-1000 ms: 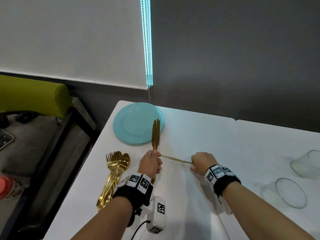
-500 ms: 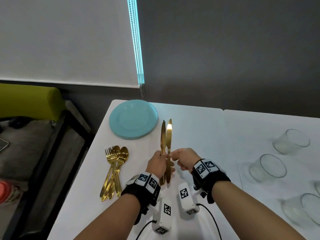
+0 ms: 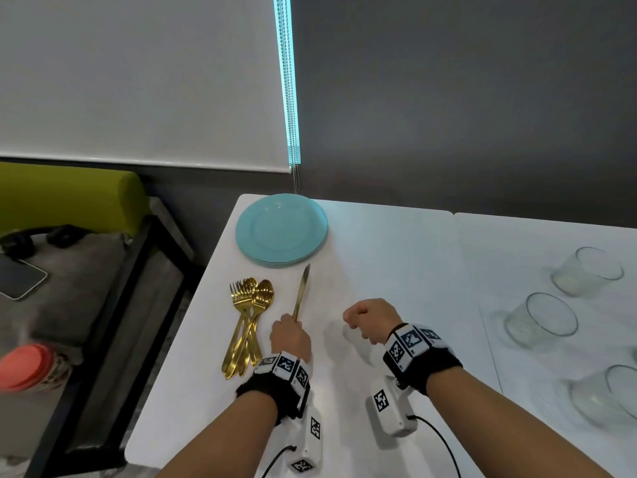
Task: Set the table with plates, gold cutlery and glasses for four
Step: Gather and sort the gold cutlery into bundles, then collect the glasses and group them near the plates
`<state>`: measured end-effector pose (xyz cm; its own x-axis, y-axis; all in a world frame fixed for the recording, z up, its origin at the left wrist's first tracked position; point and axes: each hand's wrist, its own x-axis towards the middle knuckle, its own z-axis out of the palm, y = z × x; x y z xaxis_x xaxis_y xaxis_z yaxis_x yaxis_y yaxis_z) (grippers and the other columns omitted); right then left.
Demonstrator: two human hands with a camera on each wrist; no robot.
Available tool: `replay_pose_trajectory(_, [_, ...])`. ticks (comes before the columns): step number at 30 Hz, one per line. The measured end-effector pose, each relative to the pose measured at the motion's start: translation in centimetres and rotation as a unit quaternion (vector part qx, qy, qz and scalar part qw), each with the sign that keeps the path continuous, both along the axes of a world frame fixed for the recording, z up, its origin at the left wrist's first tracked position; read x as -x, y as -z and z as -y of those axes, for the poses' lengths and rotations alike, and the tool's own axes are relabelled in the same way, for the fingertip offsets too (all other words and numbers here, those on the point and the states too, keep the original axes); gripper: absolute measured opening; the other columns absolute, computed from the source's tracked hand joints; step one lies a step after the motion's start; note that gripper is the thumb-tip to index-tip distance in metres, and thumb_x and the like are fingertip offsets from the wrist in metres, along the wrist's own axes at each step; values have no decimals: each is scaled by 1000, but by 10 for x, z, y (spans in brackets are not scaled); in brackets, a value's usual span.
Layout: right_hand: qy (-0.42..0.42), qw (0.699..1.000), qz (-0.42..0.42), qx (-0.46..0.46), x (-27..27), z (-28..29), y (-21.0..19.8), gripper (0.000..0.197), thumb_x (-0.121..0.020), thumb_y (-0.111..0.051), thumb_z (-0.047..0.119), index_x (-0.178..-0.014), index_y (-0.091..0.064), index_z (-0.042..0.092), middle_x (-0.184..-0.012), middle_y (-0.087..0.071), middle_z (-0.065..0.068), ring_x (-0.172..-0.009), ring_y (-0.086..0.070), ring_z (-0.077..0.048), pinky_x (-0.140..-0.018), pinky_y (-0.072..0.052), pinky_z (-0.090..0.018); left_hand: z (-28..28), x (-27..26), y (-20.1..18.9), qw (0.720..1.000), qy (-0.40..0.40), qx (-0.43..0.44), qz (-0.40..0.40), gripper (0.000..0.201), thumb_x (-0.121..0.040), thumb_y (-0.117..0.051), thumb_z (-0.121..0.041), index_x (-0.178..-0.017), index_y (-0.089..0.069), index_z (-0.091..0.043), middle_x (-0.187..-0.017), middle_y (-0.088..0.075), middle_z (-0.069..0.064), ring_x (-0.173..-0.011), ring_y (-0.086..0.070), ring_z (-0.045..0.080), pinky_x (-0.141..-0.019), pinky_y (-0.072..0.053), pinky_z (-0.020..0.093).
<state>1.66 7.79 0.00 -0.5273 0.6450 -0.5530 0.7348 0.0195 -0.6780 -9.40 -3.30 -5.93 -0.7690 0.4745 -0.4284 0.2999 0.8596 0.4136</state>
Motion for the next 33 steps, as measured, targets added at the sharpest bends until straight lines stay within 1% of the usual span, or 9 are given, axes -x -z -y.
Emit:
replay_pose_trajectory(3, [3,1000,10,-18,-7,-2,-1,13,-89,-55,15,-82,-65,18,-76,-59,4,-54,-47,-7,-45,-38,-17,14,7,9,998,11,35,-42,33,-100,-31,-14,-127,-47,-2,-129,-48,13,-120,-48,27,-97,-38,30])
replay_pose_trajectory(6, [3,999,22,-33,-12,-2,1,13,-89,-56,17,-80,-64,19,-77,-60,3,-54,-47,-7,-45,-39,-18,19,8,13,995,7,77,-60,30,-98,-38,-12,-126,-43,-1,-131,-47,16,-121,-49,28,-98,-40,31])
replay_pose_trajectory(10, [-5,998,37,-43,-19,0,4,17,-89,-57,19,-73,-61,23,-80,-61,1,-54,-47,-6,-44,-38,-16,20,9,17,993,2,65,-95,28,-99,-38,-15,-125,-40,-6,-130,-50,11,-121,-50,22,-100,-40,26])
replay_pose_trajectory(14, [11,998,41,-43,-28,0,6,15,-89,-57,19,-74,-62,21,-79,-61,2,-54,-48,-6,-45,-38,-17,15,17,12,994,-18,69,-83,32,-96,-41,-12,-127,-41,-3,-129,-55,13,-120,-54,24,-100,-45,28])
replay_pose_trajectory(18, [27,998,42,-46,-36,-2,5,13,-89,-58,18,-78,-63,20,-73,-58,7,-55,-46,-3,-48,-36,-14,17,23,12,993,4,56,-99,35,-99,-38,-14,-132,-38,-3,-134,-48,11,-124,-50,21,-101,-43,26])
replay_pose_trajectory(21, [32,997,51,-50,-41,-4,4,14,-89,-57,18,-76,-62,21,-75,-59,6,-55,-46,-4,-48,-36,-14,20,27,14,992,25,51,-109,35,-99,-36,-19,-132,-41,-5,-136,-47,8,-124,-49,19,-99,-41,24])
replay_pose_trajectory(27, [45,995,72,-43,-48,-2,1,12,-89,-55,17,-81,-65,16,-82,-62,-1,-53,-48,-10,-46,-40,-17,19,28,16,981,47,96,-159,50,-99,-39,-27,-138,-25,2,-138,-46,12,-128,-47,21,-103,-38,27])
replay_pose_trajectory(31, [68,994,70,-42,-60,-3,-1,17,-89,-56,18,-93,-70,10,-82,-62,-1,-54,-48,-10,-47,-41,-18,11,24,5,978,47,112,-170,47,-95,-46,-28,-133,-34,-3,-139,-43,15,-130,-43,27,-104,-39,33])
replay_pose_trajectory(33, [92,993,64,-42,-71,-3,-4,13,-89,-56,18,-89,-68,13,-79,-61,2,-55,-49,-9,-47,-41,-18,3,17,-6,979,58,106,-166,44,-94,-47,-26,-130,-36,-4,-137,-44,15,-129,-41,29,-104,-38,35])
